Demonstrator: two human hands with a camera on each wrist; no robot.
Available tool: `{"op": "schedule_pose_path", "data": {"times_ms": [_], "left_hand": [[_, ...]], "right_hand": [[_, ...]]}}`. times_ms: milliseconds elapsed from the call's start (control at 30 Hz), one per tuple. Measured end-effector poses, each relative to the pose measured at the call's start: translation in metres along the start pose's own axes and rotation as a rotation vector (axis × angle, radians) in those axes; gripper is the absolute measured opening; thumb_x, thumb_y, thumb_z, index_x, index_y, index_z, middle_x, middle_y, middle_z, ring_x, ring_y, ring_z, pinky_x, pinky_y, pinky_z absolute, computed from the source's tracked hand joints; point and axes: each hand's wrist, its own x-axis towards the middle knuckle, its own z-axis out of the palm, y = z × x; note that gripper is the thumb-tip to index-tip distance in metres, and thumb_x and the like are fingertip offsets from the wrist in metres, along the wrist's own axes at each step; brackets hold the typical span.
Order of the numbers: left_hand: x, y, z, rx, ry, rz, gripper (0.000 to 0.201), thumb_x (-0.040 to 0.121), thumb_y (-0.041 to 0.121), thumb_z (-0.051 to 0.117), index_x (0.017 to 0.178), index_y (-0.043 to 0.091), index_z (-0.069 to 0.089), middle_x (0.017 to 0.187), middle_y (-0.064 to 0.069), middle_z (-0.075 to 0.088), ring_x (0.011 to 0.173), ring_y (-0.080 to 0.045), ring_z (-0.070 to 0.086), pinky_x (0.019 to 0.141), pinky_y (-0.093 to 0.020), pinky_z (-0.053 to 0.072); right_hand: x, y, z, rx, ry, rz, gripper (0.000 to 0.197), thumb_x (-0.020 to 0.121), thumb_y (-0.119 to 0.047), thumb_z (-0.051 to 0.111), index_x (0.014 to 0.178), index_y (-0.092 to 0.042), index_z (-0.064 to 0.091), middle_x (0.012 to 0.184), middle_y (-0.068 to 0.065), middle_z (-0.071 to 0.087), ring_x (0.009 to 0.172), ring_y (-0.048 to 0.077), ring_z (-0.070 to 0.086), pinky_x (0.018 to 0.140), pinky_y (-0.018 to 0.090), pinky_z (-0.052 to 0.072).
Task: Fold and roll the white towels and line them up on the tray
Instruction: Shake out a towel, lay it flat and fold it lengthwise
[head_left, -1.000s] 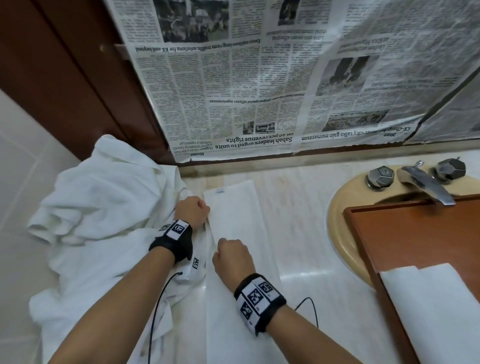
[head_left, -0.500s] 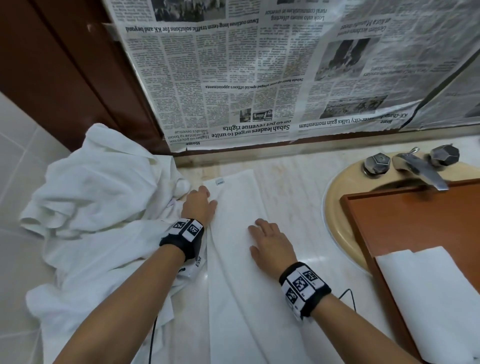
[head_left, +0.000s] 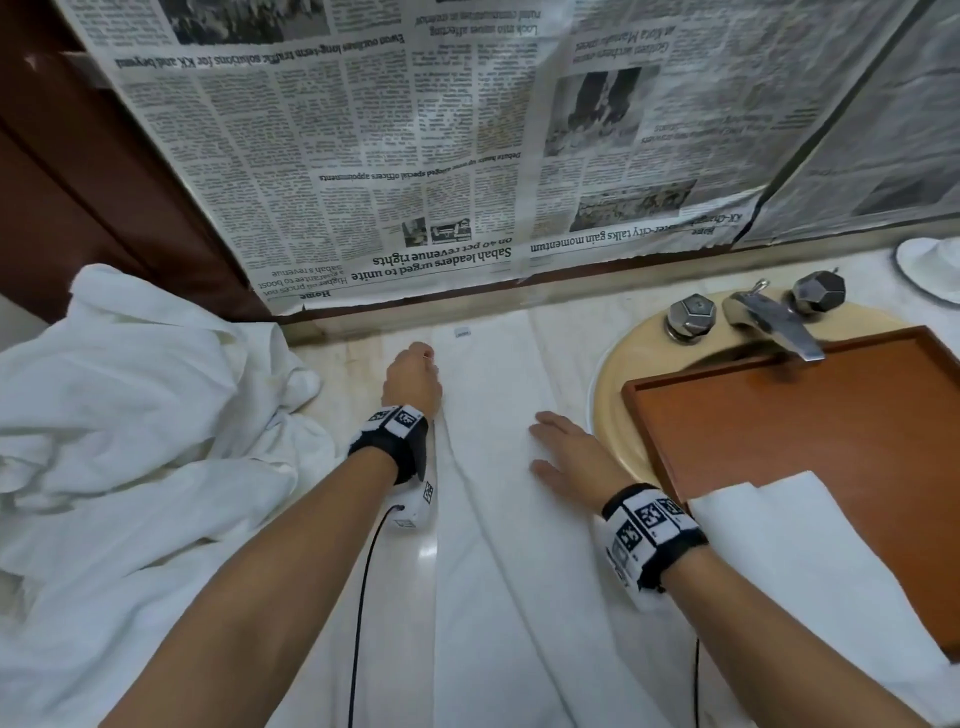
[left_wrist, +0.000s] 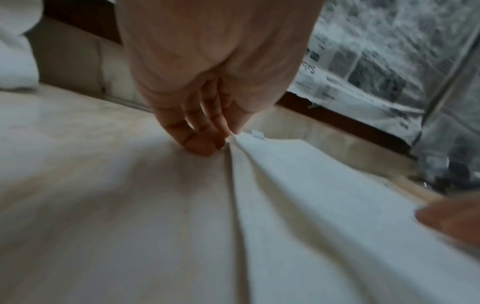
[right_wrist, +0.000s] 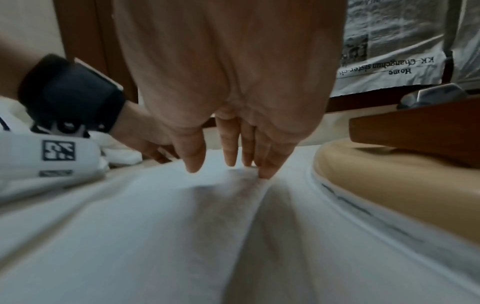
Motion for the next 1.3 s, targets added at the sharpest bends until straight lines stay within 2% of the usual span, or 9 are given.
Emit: {"op": "schedule_pose_path", "data": {"times_ms": [67,133,300,500,567,700,933,1100,1300], "left_hand": [[-0.004,0.001,-0.002,-0.018,-0.001,-0.035,0.022,0.098,0.013,0.051,0.118,0.006,0.059,0.116,-0.014,0.063,0.102,-0.029,0.059,0.078,-0.028,0.04],[-0.013,-0.001,-0.004,-0.003,-0.024,-0.039,0.025,0.095,0.021,0.058,0.114,0.006,0.06,0.112,-0.012,0.061,0.1,-0.027,0.057,0.079,-0.028,0.04],[-0.05,-0.012,-0.001,0.137,-0.214,-0.143,0.029,0.086,0.045,0.064,0.086,0.016,0.064,0.09,-0.003,0.066,0.081,-0.021,0.061,0.071,-0.03,0.049],[-0.071,-0.015,0.006,0.095,-0.255,-0.133,0.025,0.085,0.032,0.067,0.065,0.021,0.057,0.078,0.0,0.067,0.079,-0.022,0.061,0.073,-0.03,0.049],[-0.072,-0.014,0.001,0.043,-0.25,-0.138,0.022,0.087,0.029,0.066,0.068,0.021,0.058,0.082,-0.001,0.068,0.082,-0.021,0.06,0.071,-0.028,0.044],[-0.075,-0.014,-0.009,-0.011,-0.269,-0.105,0.02,0.091,0.03,0.063,0.073,0.023,0.057,0.088,-0.002,0.07,0.088,-0.021,0.06,0.076,-0.026,0.041],[-0.082,-0.024,-0.024,0.005,-0.271,-0.115,0.021,0.093,0.024,0.058,0.073,0.017,0.057,0.089,-0.006,0.07,0.085,-0.022,0.059,0.074,-0.026,0.041],[-0.088,-0.035,-0.029,0.097,-0.263,-0.148,0.018,0.093,0.015,0.049,0.077,0.011,0.057,0.083,-0.007,0.062,0.083,-0.028,0.053,0.072,-0.03,0.041],[-0.091,-0.046,-0.025,0.105,-0.241,-0.171,0.023,0.093,0.02,0.05,0.104,0.002,0.059,0.104,-0.014,0.063,0.091,-0.033,0.059,0.073,-0.034,0.046]], "right_hand": [[-0.016,-0.008,0.006,0.066,0.089,-0.021,0.051,0.098,-0.034,0.055,0.143,-0.01,0.044,0.149,0.005,0.038,0.137,0.02,0.037,0.112,0.032,0.031],[-0.039,-0.023,0.017,0.091,0.14,-0.008,0.046,0.096,-0.042,0.056,0.132,-0.014,0.052,0.129,0.002,0.049,0.12,0.019,0.047,0.099,0.033,0.043],[-0.077,-0.049,0.041,0.048,-0.034,0.149,0.039,0.094,-0.049,0.053,0.118,-0.017,0.052,0.114,-0.002,0.051,0.108,0.018,0.051,0.082,0.03,0.044],[-0.09,-0.059,0.048,0.075,-0.082,0.216,0.017,0.096,-0.031,0.05,0.099,-0.015,0.054,0.099,-0.001,0.058,0.084,0.018,0.054,0.066,0.029,0.042],[-0.093,-0.063,0.046,0.137,-0.092,0.222,0.014,0.093,-0.029,0.052,0.094,-0.015,0.049,0.092,-0.001,0.056,0.077,0.017,0.051,0.061,0.027,0.039],[-0.105,-0.081,0.037,0.252,-0.033,0.215,0.015,0.088,-0.027,0.059,0.092,-0.017,0.048,0.089,0.002,0.059,0.073,0.02,0.054,0.065,0.032,0.046],[-0.115,-0.145,0.043,0.183,0.112,0.007,0.004,0.091,-0.011,0.052,0.094,-0.013,0.049,0.088,0.004,0.058,0.077,0.023,0.056,0.069,0.038,0.049],[-0.107,-0.159,0.094,0.03,-0.044,-0.031,0.03,0.086,0.005,0.043,0.112,-0.01,0.043,0.103,0.01,0.053,0.079,0.028,0.047,0.063,0.035,0.037],[-0.114,-0.149,0.135,0.06,-0.062,0.03,0.045,0.086,0.004,0.043,0.129,-0.011,0.037,0.098,0.007,0.05,0.076,0.026,0.049,0.05,0.028,0.026]]}}
